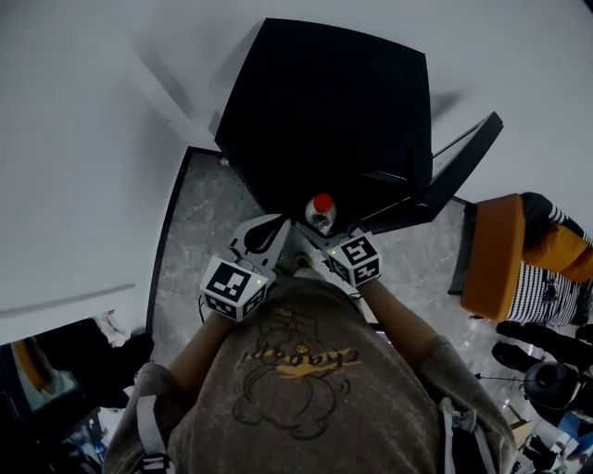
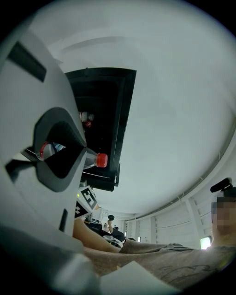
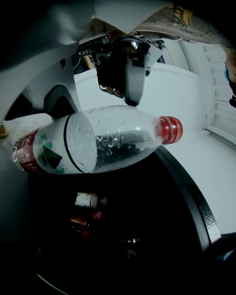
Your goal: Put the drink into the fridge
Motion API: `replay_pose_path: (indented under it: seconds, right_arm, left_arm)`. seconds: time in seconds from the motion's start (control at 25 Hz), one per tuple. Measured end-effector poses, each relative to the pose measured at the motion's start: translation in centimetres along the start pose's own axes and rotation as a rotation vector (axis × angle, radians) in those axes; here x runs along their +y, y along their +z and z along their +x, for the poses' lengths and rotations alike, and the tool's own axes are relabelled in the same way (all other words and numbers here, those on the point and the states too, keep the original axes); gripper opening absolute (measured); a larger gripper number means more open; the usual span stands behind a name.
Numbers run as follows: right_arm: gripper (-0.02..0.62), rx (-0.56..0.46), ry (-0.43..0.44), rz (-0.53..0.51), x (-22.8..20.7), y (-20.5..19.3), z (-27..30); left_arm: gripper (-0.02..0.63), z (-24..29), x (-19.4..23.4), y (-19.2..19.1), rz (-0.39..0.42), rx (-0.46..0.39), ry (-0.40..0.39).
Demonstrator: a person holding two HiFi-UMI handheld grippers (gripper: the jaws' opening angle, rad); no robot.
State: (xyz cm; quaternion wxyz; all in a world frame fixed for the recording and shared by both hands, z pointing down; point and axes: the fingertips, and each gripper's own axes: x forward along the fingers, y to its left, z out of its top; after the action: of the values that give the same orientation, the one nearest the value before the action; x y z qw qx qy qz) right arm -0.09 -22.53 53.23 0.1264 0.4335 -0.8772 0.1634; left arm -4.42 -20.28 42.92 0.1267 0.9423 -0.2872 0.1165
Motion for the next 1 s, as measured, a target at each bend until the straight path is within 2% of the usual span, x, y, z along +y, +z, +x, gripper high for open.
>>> replay_pose_path:
  seconds: [1.0]
  right_arm:
    - [0.344, -0.036, -0.146, 0.033, -7.0, -1.3, 4.1]
  left_arm:
    - [0.005, 0.8, 0.1, -2.2, -0.007, 0.046, -0.029]
